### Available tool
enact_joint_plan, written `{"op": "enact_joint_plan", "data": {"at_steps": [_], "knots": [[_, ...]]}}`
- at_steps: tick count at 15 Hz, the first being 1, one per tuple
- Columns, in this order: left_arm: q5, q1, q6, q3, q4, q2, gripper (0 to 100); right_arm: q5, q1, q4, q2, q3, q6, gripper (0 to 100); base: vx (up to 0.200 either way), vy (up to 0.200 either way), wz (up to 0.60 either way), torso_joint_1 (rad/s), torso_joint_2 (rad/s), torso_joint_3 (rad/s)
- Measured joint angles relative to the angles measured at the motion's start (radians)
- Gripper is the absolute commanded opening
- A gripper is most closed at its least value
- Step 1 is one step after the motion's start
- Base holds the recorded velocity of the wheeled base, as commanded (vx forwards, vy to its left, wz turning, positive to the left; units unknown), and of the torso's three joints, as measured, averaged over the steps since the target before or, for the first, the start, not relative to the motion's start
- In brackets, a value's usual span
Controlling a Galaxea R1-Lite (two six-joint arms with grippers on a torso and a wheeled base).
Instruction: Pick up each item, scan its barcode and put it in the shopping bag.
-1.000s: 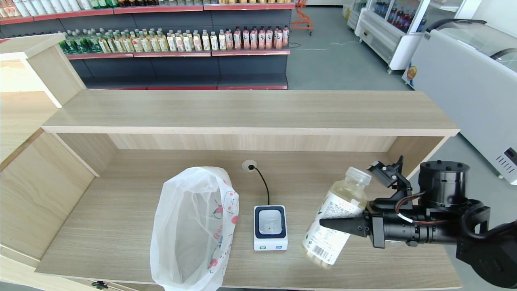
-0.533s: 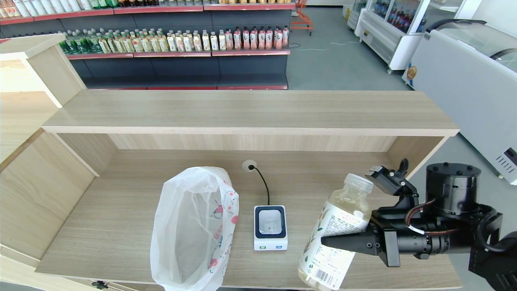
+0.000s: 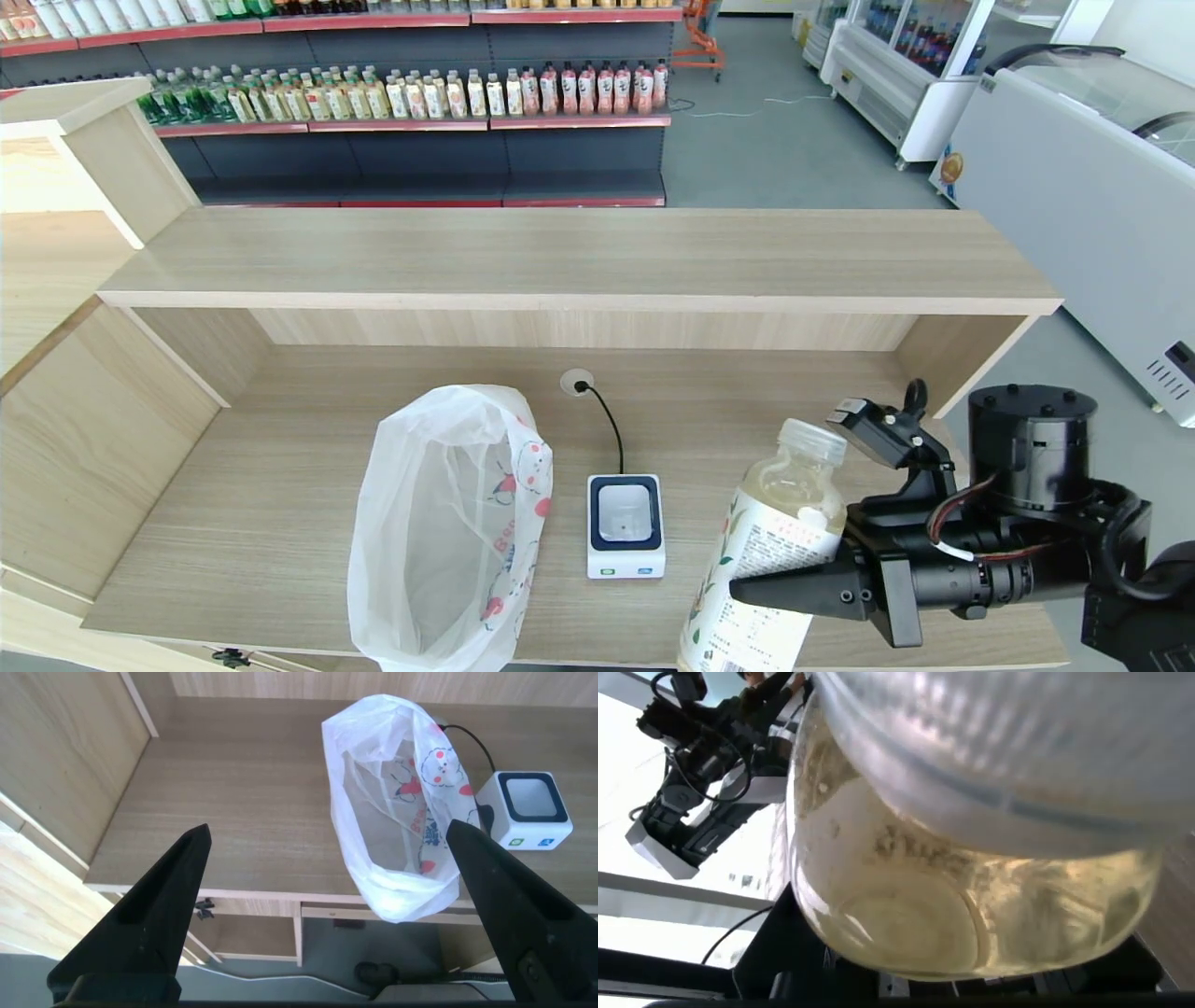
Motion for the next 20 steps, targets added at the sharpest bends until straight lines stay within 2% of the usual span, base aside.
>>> {"op": "enact_joint_plan", "data": {"at_steps": [17, 18, 20], "knots": [[0.000, 0.000, 0.000, 0.000, 0.000, 0.000, 100, -0.016, 0.003, 0.025, 0.016, -0.003, -0.011, 0, 0.000, 0.000, 0.00, 0.000, 0.00, 0.000], [0.000, 0.000, 0.000, 0.000, 0.000, 0.000, 100, -0.043, 0.001, 0.025, 0.014, -0.003, -0.026, 0, 0.000, 0.000, 0.00, 0.000, 0.00, 0.000], [0.001, 0.000, 0.000, 0.000, 0.000, 0.000, 100, -0.204, -0.006, 0.021, 0.011, -0.008, -0.131, 0, 0.000, 0.000, 0.00, 0.000, 0.00, 0.000]]}}
